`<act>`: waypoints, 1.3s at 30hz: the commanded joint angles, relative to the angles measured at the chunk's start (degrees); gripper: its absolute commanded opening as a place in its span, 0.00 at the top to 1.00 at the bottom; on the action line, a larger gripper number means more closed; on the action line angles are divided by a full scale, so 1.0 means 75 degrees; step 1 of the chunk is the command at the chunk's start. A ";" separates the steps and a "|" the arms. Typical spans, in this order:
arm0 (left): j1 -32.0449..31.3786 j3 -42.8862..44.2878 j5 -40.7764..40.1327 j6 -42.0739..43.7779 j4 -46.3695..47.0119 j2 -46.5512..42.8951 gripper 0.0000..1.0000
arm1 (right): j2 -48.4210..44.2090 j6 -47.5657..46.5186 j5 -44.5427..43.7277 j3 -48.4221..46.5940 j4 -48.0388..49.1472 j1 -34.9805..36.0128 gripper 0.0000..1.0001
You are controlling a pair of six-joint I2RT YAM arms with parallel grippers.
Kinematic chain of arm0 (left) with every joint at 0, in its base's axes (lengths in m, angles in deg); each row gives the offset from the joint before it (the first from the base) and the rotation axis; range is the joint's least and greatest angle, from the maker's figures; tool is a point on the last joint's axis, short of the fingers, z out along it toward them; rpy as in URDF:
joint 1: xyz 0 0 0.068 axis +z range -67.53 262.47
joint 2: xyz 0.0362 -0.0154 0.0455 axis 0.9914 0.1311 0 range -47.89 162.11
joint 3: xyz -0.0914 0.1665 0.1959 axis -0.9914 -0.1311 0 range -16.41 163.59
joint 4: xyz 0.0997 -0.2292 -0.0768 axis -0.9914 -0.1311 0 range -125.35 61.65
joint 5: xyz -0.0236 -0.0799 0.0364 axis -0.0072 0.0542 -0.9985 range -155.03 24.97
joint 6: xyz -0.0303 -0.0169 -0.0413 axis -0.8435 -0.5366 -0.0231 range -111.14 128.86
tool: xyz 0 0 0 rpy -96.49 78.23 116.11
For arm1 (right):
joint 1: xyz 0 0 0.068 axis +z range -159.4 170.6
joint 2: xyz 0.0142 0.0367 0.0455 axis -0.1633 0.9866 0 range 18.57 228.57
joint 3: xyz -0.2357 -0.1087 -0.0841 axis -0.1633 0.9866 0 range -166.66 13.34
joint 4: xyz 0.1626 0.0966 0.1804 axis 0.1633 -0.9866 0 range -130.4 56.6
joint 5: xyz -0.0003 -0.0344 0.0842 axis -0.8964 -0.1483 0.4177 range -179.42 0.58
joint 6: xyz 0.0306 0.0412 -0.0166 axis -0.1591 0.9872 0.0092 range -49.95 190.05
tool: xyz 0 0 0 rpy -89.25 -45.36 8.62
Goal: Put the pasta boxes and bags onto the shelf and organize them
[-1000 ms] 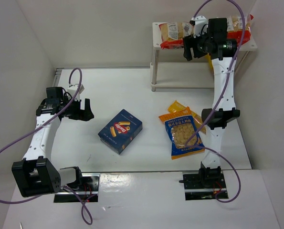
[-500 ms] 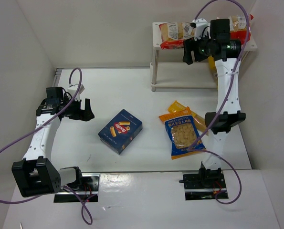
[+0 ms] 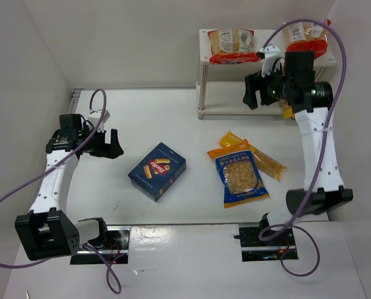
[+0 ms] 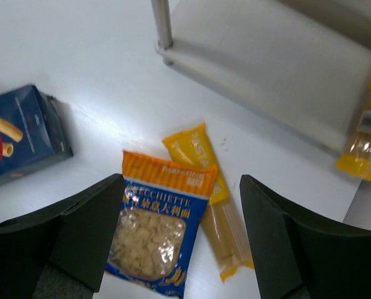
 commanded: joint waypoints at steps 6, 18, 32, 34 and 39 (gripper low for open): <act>0.0049 0.0140 0.0228 0.0142 -0.0028 -0.0340 0.00 | -0.2483 0.0516 -0.0350 0.4095 0.2480 0.0219 0.16; 0.0049 0.0140 -0.0521 -0.0093 -0.0168 -0.0679 0.00 | -0.4008 0.0915 -0.0432 0.7827 0.3863 0.0219 0.09; 0.0189 -0.0282 -0.1026 -0.0245 -0.0075 -0.2190 0.00 | -0.5414 0.0845 -0.0807 0.8695 0.3924 -0.0484 0.07; 0.0190 -0.0282 -0.1026 -0.0245 -0.0075 -0.2192 0.00 | -0.5414 0.0845 -0.0807 0.8625 0.3923 -0.0648 0.07; 0.0190 -0.0282 -0.0945 -0.0093 -0.0146 -0.1910 0.00 | -0.5414 0.0845 -0.0807 0.8625 0.3923 -0.0719 0.07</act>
